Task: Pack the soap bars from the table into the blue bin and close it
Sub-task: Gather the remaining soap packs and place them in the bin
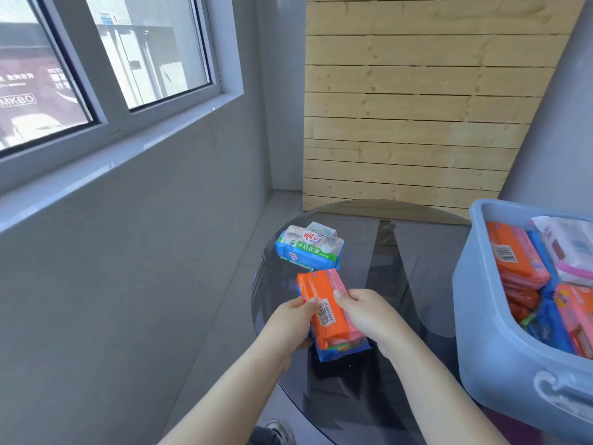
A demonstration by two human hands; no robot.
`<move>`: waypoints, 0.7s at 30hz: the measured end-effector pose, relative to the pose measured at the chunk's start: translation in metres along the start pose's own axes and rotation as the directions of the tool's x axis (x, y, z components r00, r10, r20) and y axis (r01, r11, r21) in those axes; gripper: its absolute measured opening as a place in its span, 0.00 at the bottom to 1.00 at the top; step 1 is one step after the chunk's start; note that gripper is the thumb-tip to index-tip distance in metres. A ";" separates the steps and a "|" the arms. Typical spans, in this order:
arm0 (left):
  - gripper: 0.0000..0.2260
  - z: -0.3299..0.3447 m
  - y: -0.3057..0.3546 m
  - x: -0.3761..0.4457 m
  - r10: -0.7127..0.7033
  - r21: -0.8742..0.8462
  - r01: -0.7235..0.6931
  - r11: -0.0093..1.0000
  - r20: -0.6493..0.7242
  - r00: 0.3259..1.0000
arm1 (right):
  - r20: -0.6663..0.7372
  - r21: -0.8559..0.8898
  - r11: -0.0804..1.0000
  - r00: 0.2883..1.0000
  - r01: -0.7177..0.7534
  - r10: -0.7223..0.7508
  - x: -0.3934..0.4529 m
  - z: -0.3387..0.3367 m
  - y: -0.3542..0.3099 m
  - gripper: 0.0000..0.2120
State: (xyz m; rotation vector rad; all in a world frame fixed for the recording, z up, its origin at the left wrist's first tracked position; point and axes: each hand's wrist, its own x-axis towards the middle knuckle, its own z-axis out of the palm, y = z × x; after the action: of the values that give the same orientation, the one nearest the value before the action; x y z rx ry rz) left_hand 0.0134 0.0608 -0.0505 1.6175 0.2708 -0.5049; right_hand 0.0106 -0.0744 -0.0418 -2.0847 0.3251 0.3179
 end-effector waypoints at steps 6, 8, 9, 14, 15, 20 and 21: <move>0.10 0.005 0.006 -0.023 0.074 -0.094 -0.072 0.993 0.024 0.997 | -0.105 0.121 0.991 0.993 0.058 -0.046 -0.028 0.000 -0.002 0.17; 0.08 0.003 0.016 -0.037 0.141 -0.081 -0.139 0.987 0.019 0.990 | -0.160 0.075 0.990 0.981 0.123 -0.110 -0.040 -0.008 -0.010 0.17; 0.08 0.001 0.024 -0.045 0.180 -0.069 -0.178 0.982 0.025 0.983 | -0.185 0.061 0.985 0.972 0.159 -0.145 -0.047 -0.014 -0.015 0.17; 0.09 0.011 0.083 -0.082 0.428 0.017 -0.434 0.901 0.129 0.894 | -0.315 0.091 0.930 0.896 0.355 -0.312 -0.088 -0.068 -0.044 0.16; 0.10 0.018 0.094 -0.089 0.465 0.025 -0.475 0.880 0.164 0.870 | -0.349 0.101 0.917 0.877 0.385 -0.330 -0.097 -0.081 -0.047 0.16; 0.12 0.074 0.125 -0.101 0.520 0.026 -0.552 0.833 0.300 0.799 | -0.507 0.045 0.924 0.806 0.380 -0.307 -0.129 -0.144 -0.038 0.17; 0.11 0.088 0.126 -0.102 0.515 0.028 -0.552 0.833 0.327 0.793 | -0.521 0.039 0.933 0.804 0.359 -0.287 -0.133 -0.155 -0.032 0.17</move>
State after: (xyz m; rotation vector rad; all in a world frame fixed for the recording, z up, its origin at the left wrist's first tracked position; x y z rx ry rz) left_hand -0.0315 -0.0286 0.1046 1.6156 -0.4612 -0.3253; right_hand -0.0873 -0.1780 0.1078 -2.0158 0.2813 -0.4655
